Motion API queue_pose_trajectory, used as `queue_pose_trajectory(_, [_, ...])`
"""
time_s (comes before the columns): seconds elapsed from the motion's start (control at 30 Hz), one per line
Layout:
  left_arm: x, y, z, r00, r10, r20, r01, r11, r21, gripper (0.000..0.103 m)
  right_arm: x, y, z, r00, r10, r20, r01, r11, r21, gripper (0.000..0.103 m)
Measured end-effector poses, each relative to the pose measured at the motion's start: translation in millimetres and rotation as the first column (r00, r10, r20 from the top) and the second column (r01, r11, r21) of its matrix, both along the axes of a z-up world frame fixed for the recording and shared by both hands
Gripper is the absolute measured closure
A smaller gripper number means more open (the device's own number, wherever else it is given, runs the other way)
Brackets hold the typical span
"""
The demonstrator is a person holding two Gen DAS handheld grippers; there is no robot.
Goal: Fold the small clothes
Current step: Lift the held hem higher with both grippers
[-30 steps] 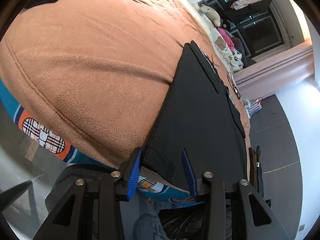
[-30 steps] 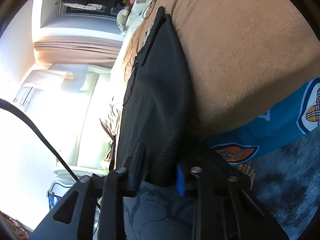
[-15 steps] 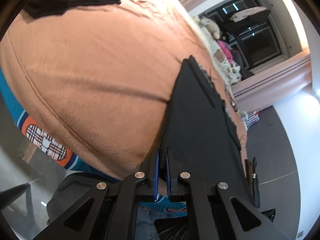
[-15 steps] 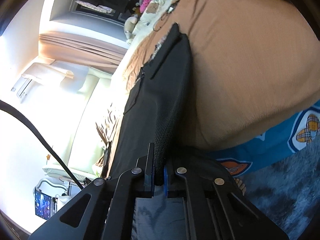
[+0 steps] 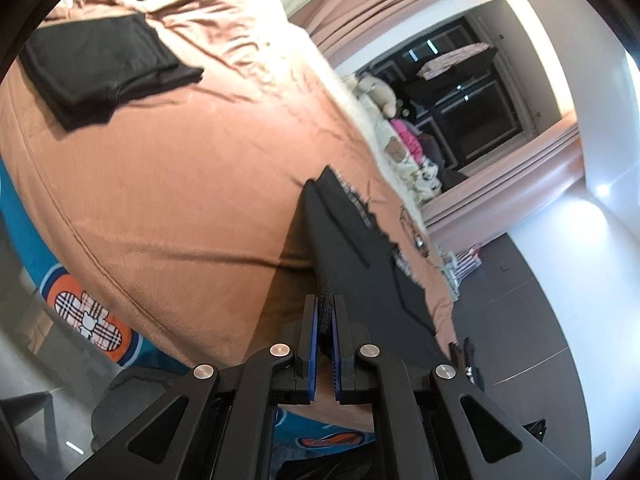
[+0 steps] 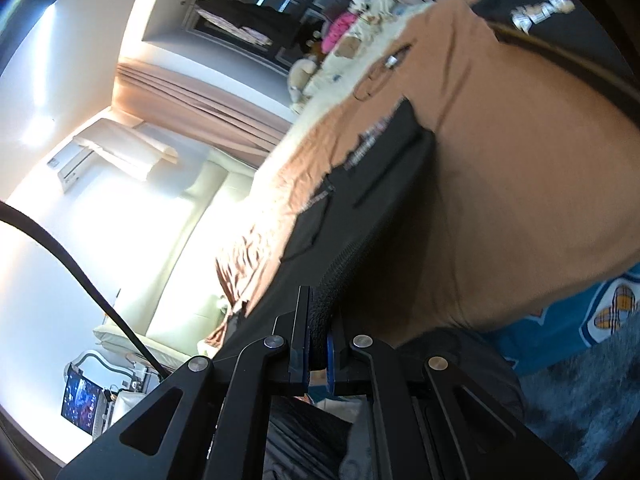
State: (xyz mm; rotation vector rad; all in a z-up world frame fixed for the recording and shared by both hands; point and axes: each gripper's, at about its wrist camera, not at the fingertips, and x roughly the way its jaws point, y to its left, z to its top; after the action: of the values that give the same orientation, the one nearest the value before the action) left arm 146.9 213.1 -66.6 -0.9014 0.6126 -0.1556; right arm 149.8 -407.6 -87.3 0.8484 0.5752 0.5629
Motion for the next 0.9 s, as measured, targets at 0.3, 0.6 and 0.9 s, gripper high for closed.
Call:
queue_pose_trajectory(0.3, [-33,4,39,0.995,0.013,0.099,-0.01,0.999,-0.037,0.098,-33,-3,11,0.998,-0.015,0.067,0.014,1.0,0.008,0.101])
queue_pose_trajectory(0.6, [-62,1,65,0.986,0.018,0.167,-0.013,0.999,-0.031,0.098,-49,-11,6,0.994,-0.02,0.103,0.019,1.0,0.015,0.101])
queue_pose_trajectory(0.9, [-80,-8,86,0.977,-0.007,0.214,0.01,1.0,-0.012,0.098,-57,-22,1,0.99,-0.022,0.143,0.019,1.0,0.023,0.101])
